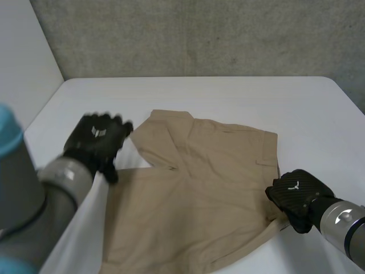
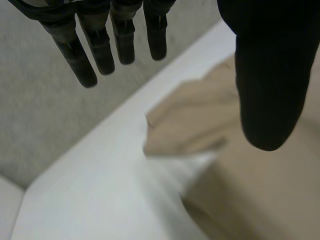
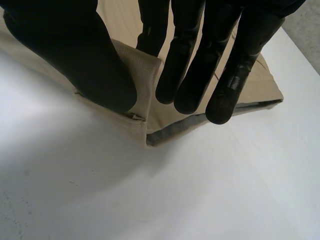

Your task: Fold the shorts.

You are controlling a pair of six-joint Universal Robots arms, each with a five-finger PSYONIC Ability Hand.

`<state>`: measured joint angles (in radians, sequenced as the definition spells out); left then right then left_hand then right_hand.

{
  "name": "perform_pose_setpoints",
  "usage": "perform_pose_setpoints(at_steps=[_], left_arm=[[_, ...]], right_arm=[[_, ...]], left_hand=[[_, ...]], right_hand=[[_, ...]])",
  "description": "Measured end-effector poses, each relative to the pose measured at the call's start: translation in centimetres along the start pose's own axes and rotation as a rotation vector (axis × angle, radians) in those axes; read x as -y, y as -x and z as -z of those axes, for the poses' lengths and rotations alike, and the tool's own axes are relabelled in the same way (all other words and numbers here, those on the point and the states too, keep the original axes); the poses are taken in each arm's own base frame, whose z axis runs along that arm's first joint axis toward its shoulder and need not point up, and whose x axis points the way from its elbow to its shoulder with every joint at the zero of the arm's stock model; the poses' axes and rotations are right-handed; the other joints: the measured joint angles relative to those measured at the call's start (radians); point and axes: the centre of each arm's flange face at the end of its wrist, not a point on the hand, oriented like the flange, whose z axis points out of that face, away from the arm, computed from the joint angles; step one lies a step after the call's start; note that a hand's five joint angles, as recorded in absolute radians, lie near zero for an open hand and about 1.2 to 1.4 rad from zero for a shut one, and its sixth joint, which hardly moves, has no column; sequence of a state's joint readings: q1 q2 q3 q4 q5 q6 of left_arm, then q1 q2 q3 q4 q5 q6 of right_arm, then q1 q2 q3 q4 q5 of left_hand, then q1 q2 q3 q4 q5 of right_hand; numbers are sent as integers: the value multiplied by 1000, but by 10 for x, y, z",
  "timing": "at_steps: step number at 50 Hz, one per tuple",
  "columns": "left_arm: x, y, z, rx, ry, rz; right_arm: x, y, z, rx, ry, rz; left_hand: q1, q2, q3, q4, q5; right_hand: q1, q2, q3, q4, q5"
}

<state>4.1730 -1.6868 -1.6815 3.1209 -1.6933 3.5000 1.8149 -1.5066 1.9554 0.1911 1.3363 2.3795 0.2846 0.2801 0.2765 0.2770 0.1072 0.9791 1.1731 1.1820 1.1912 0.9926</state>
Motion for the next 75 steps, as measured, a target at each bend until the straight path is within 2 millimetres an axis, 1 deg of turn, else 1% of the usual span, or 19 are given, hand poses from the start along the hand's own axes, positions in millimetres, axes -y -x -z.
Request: perform_pose_setpoints(at_steps=[1, 2, 3, 4, 5, 6, 7, 9, 10, 11, 13, 15, 16, 18, 23, 33, 40, 46, 75], left_arm=[[5, 2, -16, -12, -34, 7], [5, 2, -16, -12, -34, 7], [9, 4, -34, -33, -67, 12], [9, 4, -34, -33, -67, 12], [10, 4, -42, -44, -80, 14], [11, 6, -69, -73, -112, 16], [11, 6, -69, -73, -112, 16], [10, 7, -99, -95, -131, 16], [9, 8, -104, -98, -133, 16], [6, 9, -122, -106, -138, 13], [0, 9, -141, -109, -139, -1], [-7, 10, -159, -109, -140, -28], [-7, 10, -159, -109, -140, -28], [-18, 8, -178, -116, -138, -75], [-39, -1, -202, -176, -141, -159], [-53, -14, -218, -263, -161, -183], [-61, -22, -225, -337, -122, -165], [-59, -23, -229, -370, -106, -159], [-61, -32, -225, -488, -84, -142]], right_arm=[[-1, 1, -1, 0, -2, -2], [-1, 1, -1, 0, -2, -2], [-2, 2, -2, 0, -5, -4], [-2, 2, -2, 0, -5, -4], [-2, 3, -3, 0, -5, -5], [-4, 4, -6, 1, -5, -6], [-4, 4, -6, 1, -5, -6], [-5, 4, -8, 2, -3, -6], [-6, 4, -8, 3, -2, -6], [-6, 5, -10, 4, 0, -7], [-8, 5, -12, 5, 2, -7], [-8, 6, -13, 5, 2, -6], [-8, 6, -13, 5, 2, -6], [-10, 6, -15, 5, 2, -6], [-12, 7, -18, 2, 1, -6], [-17, 8, -21, 7, 12, -12], [-19, 9, -23, 12, 20, -16], [-19, 9, -23, 10, 20, -15], [-21, 10, -23, 7, 17, -13]], left_hand=[[63, 56, 57, 60, 57], [63, 56, 57, 60, 57], [63, 56, 57, 60, 57], [63, 56, 57, 60, 57], [77, 82, 85, 87, 84], [80, 92, 94, 95, 94], [80, 92, 94, 95, 94], [116, 123, 125, 125, 125], [116, 123, 125, 125, 125], [133, 139, 141, 142, 141], [152, 156, 159, 160, 159], [175, 176, 179, 181, 178], [175, 176, 179, 181, 178], [229, 227, 229, 231, 227], [282, 281, 284, 288, 281], [330, 332, 335, 338, 327], [221, 228, 236, 228, 217], [210, 211, 218, 208, 200], [310, 314, 316, 323, 314]], right_hand=[[0, 0, 0, 0, 0], [0, 0, 0, 0, 0], [0, 0, 0, 0, 0], [0, 0, 0, 0, 0], [0, 0, 0, 0, 0], [0, 0, 0, 0, 0], [0, 0, 0, 0, 0], [0, 0, 0, 0, 0], [0, 0, 0, 0, 0], [0, 0, 0, 0, 0], [0, 0, 0, 0, 0], [0, 0, 0, 0, 0], [0, 0, 0, 0, 0], [0, 0, 0, 0, 0], [0, 0, 0, 0, 0], [0, 0, 0, 0, 2], [0, 0, 0, 0, 2], [0, 0, 0, 0, 3], [0, 0, 0, 0, 5]])
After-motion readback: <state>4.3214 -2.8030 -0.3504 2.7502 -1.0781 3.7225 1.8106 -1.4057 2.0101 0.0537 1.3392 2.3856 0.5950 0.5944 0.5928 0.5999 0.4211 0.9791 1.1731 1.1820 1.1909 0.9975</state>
